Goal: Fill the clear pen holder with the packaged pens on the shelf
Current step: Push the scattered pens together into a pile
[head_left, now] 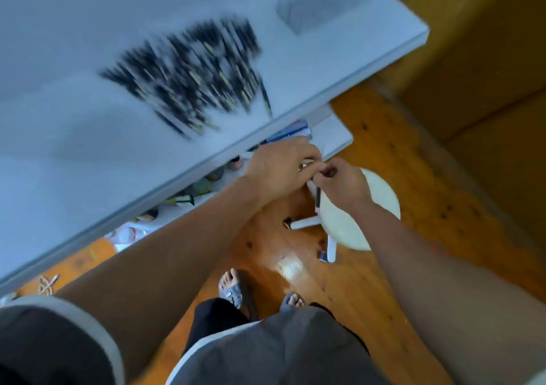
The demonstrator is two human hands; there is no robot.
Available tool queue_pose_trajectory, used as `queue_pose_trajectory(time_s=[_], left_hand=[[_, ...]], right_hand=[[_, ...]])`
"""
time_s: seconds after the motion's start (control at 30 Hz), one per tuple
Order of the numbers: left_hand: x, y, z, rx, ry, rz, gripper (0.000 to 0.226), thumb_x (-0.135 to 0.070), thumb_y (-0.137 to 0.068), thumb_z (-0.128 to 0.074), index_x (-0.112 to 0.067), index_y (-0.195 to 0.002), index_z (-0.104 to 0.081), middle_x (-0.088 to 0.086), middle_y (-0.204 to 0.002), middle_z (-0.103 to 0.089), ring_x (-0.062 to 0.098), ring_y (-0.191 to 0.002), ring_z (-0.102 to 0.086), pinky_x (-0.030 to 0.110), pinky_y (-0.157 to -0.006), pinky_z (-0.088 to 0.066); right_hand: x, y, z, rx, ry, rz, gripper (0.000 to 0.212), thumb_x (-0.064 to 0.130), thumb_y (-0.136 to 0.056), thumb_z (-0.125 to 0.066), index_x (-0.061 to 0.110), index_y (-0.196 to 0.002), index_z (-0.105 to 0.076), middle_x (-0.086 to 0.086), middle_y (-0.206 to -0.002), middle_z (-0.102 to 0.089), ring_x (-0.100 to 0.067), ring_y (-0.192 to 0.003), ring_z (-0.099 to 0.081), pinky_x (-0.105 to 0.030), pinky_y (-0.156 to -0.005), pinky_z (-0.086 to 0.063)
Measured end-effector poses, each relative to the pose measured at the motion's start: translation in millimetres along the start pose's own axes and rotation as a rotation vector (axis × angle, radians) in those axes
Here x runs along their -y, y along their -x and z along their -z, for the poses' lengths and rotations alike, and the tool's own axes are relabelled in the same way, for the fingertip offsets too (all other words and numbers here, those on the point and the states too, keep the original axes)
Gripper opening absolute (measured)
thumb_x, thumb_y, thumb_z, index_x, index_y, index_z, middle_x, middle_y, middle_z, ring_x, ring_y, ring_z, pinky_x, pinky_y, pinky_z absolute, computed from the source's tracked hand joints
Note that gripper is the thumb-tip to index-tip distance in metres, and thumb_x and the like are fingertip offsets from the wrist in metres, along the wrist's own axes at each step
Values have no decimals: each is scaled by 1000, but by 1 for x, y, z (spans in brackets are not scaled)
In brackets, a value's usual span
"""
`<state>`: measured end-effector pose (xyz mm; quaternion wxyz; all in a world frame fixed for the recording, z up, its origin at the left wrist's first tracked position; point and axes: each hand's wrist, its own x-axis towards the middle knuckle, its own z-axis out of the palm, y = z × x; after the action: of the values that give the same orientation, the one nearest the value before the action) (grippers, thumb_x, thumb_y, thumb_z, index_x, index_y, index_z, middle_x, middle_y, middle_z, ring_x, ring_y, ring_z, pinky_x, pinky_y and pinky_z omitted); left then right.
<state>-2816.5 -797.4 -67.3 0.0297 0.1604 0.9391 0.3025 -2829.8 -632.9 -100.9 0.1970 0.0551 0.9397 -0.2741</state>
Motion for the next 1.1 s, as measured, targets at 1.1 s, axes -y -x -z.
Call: queue_pose_trajectory(time_s=[1.1], left_hand=[[222,-81,61,-300,-362,657,58,-53,-99,-32,-27,-151,-28,2,-162,-13,24,-150,-2,44,-121,3]], right_hand=[[175,-223,-20,56,111,330,25,43,-90,-58,22,-103,-59,5,-98,-65,-19,-88,-61,-29,-75,-45]])
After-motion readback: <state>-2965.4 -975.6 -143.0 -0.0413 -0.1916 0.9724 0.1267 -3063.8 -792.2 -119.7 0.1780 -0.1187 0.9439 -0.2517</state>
